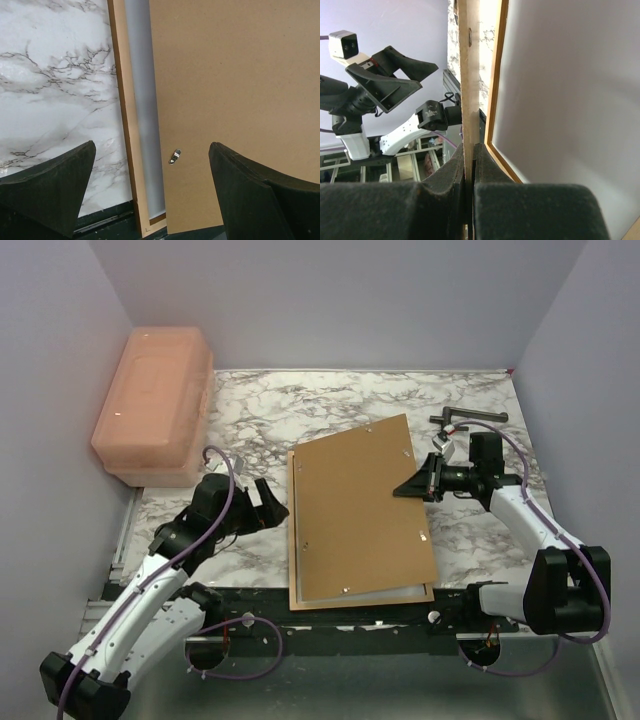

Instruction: Put the photo into the frame

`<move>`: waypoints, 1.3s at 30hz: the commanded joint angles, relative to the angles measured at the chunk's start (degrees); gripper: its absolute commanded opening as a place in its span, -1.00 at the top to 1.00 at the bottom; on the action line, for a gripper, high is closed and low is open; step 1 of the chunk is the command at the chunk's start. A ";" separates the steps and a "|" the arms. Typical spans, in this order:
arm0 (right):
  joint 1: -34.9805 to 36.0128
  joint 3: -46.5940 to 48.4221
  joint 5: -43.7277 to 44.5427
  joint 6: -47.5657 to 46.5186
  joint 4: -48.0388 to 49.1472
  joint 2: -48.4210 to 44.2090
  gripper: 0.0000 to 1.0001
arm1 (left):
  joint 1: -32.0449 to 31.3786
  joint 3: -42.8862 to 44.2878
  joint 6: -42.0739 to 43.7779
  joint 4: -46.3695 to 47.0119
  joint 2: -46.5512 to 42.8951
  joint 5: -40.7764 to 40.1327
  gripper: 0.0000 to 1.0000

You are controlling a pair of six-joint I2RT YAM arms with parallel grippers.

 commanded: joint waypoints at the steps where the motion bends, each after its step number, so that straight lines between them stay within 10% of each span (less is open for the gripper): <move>1: -0.56 0.19 -3.29 -0.99 -1.84 0.16 0.99 | 0.28 -0.85 -0.04 1.63 2.45 3.88 -0.97; 39: -0.54 -0.84 -0.50 1.66 6.96 9.03 0.99 | 0.24 -0.62 -0.57 -0.25 10.35 8.50 -0.97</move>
